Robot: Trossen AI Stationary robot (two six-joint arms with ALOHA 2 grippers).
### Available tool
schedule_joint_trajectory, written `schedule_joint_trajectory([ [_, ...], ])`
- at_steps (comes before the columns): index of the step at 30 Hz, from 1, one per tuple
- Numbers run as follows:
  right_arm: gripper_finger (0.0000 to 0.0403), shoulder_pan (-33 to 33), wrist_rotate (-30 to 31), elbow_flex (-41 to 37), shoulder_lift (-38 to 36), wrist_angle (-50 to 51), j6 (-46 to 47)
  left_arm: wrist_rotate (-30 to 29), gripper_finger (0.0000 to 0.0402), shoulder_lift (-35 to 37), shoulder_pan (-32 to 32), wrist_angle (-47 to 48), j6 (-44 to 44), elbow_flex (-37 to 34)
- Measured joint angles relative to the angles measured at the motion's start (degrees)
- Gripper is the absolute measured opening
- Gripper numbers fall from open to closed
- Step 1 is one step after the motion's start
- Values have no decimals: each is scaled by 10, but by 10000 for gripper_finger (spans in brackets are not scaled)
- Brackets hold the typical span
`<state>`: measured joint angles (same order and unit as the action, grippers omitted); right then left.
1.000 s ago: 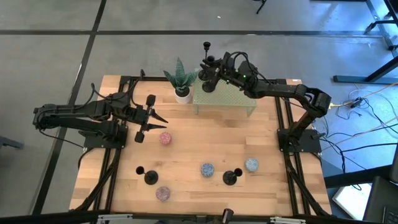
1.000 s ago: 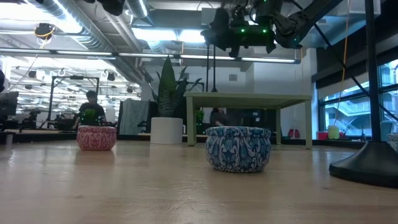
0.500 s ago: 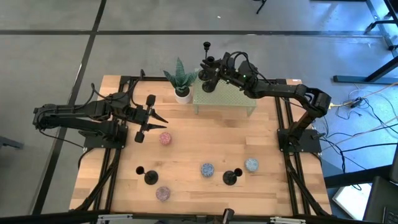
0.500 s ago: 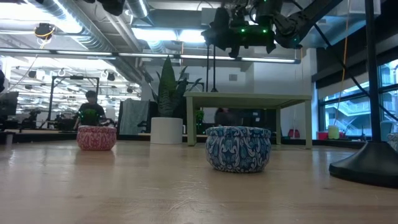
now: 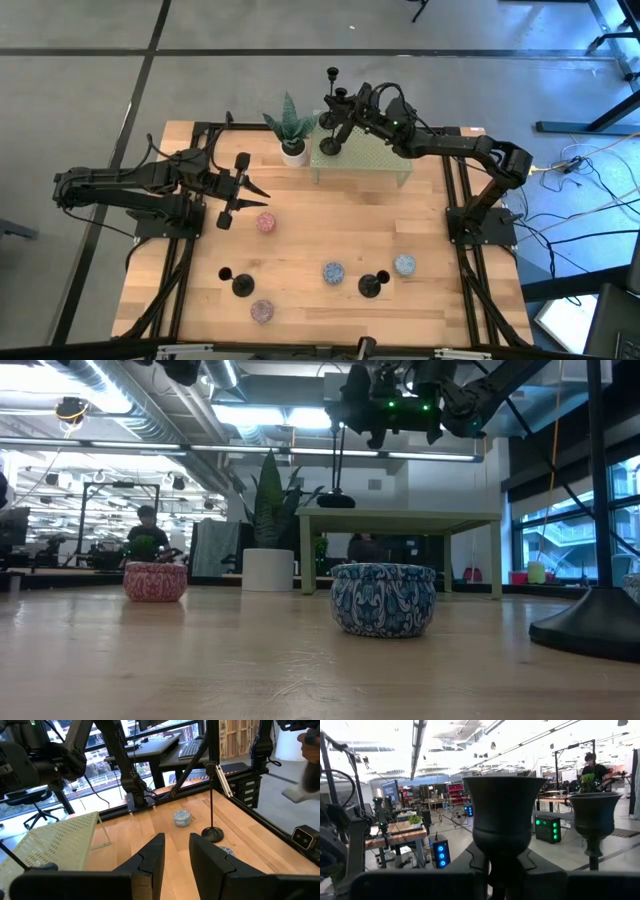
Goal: Pick & Place candle stick holders
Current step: Align the black candle holder with the other black candle holder on the shelf
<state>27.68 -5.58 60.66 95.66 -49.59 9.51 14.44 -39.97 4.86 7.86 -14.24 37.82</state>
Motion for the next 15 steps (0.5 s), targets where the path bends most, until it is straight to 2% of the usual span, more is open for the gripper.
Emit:
schedule_joint_trajectory([
  [3, 42, -3, 0, 0, 0, 1, 5, 0, 84, 0, 0, 0, -2, 0],
  [8, 20, -12, 2, 0, 0, 1, -24, 0, 84, 0, 0, 0, -14, 0],
  [15, 32, -17, 16, 0, 6, -10, -17, 0, 84, 0, 0, -4, -16, 0],
])
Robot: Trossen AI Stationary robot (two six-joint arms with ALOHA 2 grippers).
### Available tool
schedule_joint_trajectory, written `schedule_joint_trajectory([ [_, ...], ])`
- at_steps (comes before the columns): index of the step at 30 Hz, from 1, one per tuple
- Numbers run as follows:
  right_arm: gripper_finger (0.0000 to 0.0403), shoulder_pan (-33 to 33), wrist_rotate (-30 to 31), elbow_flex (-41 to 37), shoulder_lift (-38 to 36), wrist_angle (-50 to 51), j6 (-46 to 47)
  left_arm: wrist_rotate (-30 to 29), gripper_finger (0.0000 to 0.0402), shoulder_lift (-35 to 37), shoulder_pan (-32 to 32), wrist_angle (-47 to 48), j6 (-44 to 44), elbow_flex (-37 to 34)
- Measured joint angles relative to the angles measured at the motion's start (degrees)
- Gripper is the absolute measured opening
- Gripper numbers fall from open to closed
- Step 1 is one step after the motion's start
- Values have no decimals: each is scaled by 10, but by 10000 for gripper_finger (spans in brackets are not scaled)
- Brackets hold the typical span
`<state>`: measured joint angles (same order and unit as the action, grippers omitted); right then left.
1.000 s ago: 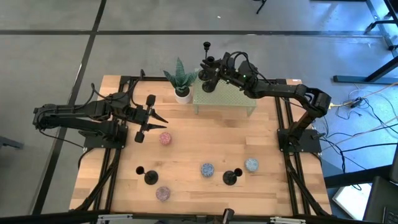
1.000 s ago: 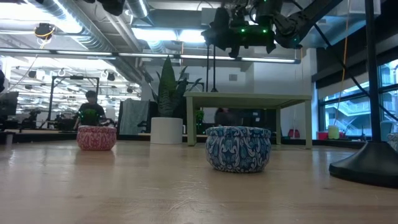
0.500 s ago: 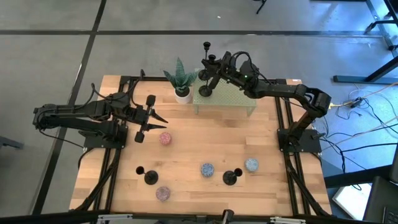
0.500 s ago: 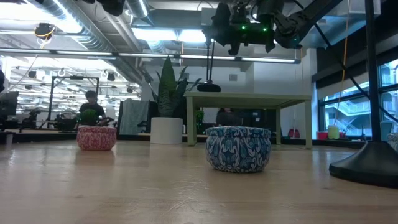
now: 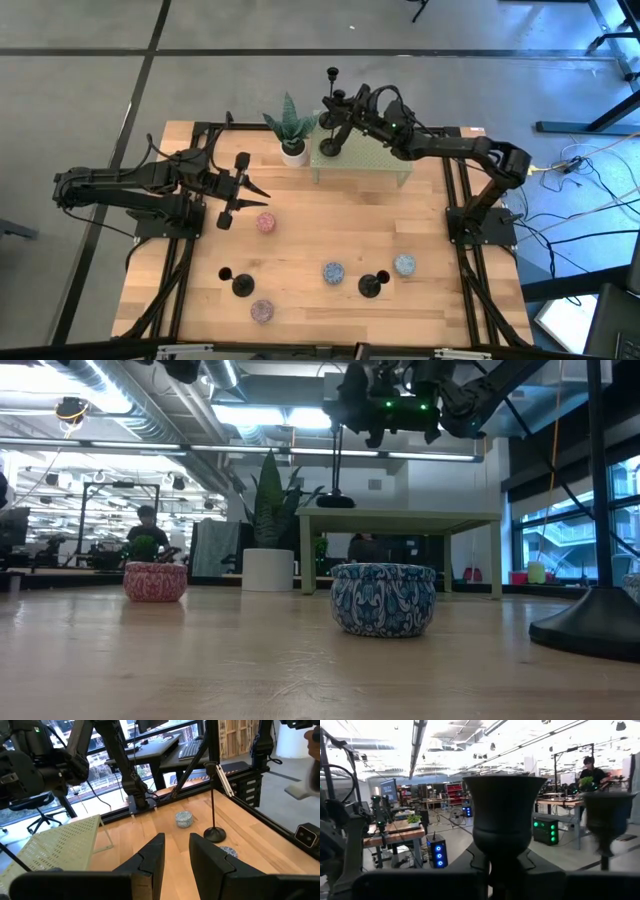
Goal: Pick & Place candle stick holders
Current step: Align the black candle holder with the other black candle holder on the shelf
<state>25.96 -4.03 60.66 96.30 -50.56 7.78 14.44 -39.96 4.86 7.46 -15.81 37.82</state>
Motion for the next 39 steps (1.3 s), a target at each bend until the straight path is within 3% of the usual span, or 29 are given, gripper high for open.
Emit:
schedule_joint_trajectory([
  [11, 19, -3, 0, 30, 16, 29, -11, 0, 84, 0, 0, 0, -4, 0],
  [17, 42, -3, 0, 30, 17, 35, 6, 0, 84, 0, 0, 0, -9, 0],
  [25, 19, -3, 0, 30, 17, 52, -19, 0, 84, 0, 0, 0, -9, 0],
  [32, 57, -3, 0, 29, 19, 63, -22, 0, 84, 0, 0, 0, -9, 0],
  [39, 54, -3, -15, 29, 19, 54, -38, 0, 84, 0, 0, 0, -9, 0],
])
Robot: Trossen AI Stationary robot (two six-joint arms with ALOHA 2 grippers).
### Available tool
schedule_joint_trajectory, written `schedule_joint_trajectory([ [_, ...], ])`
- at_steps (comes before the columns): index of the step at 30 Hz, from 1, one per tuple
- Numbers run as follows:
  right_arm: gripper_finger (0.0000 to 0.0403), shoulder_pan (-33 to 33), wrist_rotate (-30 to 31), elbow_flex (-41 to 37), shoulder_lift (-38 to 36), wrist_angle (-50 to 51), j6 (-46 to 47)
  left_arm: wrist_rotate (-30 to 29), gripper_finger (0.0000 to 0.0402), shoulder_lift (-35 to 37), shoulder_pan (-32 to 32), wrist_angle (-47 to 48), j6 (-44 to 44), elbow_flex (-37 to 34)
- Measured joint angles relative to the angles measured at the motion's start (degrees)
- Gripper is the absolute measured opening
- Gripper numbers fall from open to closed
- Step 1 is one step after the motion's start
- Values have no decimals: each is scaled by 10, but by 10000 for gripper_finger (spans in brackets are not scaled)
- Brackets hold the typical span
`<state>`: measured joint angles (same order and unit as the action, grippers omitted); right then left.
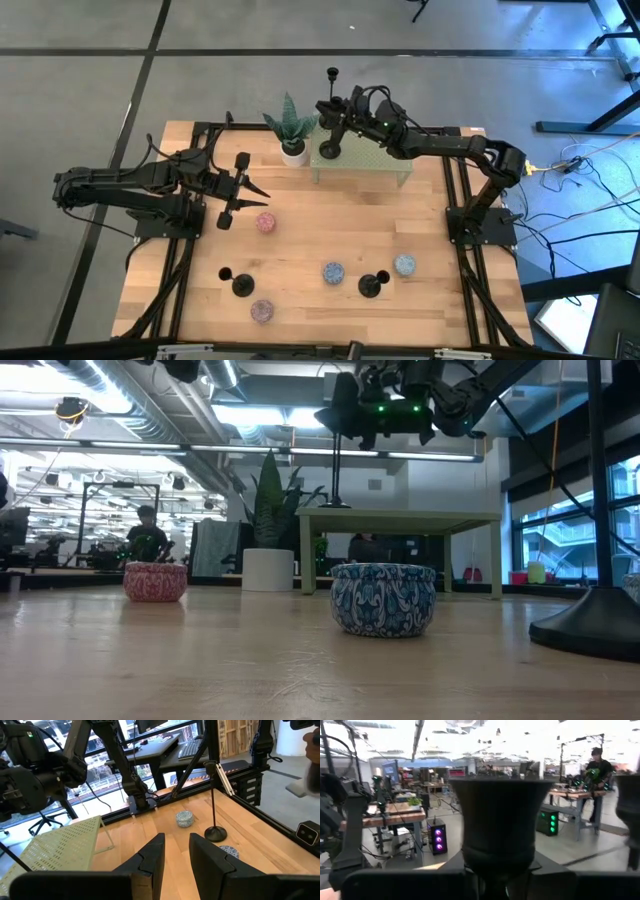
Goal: Pick & Place candle stick holders
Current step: Align the black candle holder with the other black candle holder on the shelf
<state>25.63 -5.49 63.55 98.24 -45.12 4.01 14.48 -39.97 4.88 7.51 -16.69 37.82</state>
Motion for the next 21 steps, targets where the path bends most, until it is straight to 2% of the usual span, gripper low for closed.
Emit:
schedule_joint_trajectory([
  [7, 54, 0, -9, 0, 0, 0, 0, 0, 84, 0, 0, 0, 0, 0],
  [10, 62, 0, -30, 0, 0, 0, -1, 0, 84, 0, 0, 0, 0, 0],
  [21, 168, 0, -39, 0, 0, 2, -2, 0, 84, 0, 0, 1, 0, 0],
])
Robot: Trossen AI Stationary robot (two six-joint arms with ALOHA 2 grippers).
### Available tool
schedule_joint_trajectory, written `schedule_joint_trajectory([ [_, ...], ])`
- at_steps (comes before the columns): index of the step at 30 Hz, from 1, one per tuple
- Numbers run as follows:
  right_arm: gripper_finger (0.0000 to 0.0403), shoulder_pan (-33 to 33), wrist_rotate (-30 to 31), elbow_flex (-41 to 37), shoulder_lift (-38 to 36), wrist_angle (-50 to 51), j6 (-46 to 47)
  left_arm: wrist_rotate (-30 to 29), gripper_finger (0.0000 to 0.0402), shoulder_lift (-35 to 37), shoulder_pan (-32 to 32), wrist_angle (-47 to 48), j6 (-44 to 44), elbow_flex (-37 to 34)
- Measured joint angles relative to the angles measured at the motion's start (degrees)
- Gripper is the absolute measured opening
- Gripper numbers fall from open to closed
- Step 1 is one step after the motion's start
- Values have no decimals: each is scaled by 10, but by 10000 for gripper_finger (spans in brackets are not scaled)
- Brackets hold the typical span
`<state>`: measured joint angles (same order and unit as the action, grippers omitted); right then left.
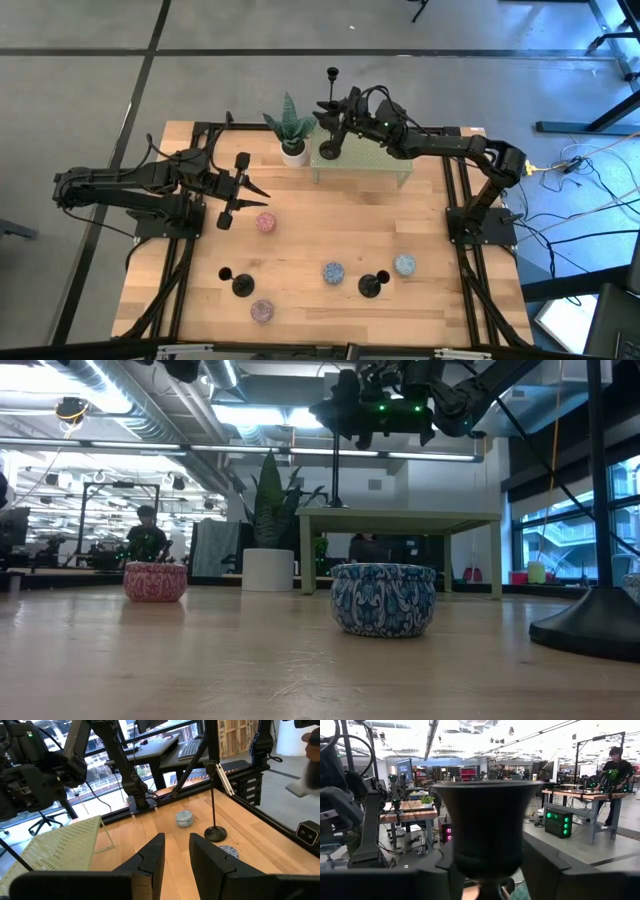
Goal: Pick & Place candle stick holders
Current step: Align the black candle holder with the other black candle holder on the shelf
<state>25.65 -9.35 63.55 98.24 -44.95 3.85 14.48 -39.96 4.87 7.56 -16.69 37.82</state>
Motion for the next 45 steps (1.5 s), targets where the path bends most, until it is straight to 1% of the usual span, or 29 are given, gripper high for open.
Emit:
schedule_joint_trajectory([
  [5, 205, 0, -26, 0, -3, 4, 1, 0, 84, 0, 0, 4, 0, 0],
  [10, 225, 0, -38, 0, -28, 29, 1, 0, 84, 0, 0, 4, 9, 0],
  [15, 229, 0, -39, 0, -66, 135, -17, 0, 84, 0, 0, 4, 9, 0],
  [21, 230, -1, -39, 0, -111, 228, -29, 1, 84, 0, 0, 4, 11, 0],
  [27, 230, -1, -39, 0, -151, 349, -30, 1, 84, 0, 0, -5, 39, 1],
  [32, 230, -3, -38, 0, -192, 444, -30, 1, 84, 0, 0, 0, 62, 30],
  [34, 230, -8, -38, 0, -210, 477, -30, 4, 84, 0, -1, 16, 65, 45],
  [37, 230, -23, -38, 0, -237, 533, -28, 5, 84, 0, -15, 74, 65, 75],
  [42, 230, -70, -38, 0, -264, 631, -28, 6, 84, 0, -63, 210, 75, 123],
  [45, 230, -104, -38, 0, -267, 653, -28, 6, 84, 1, -94, 238, 105, 132],
])
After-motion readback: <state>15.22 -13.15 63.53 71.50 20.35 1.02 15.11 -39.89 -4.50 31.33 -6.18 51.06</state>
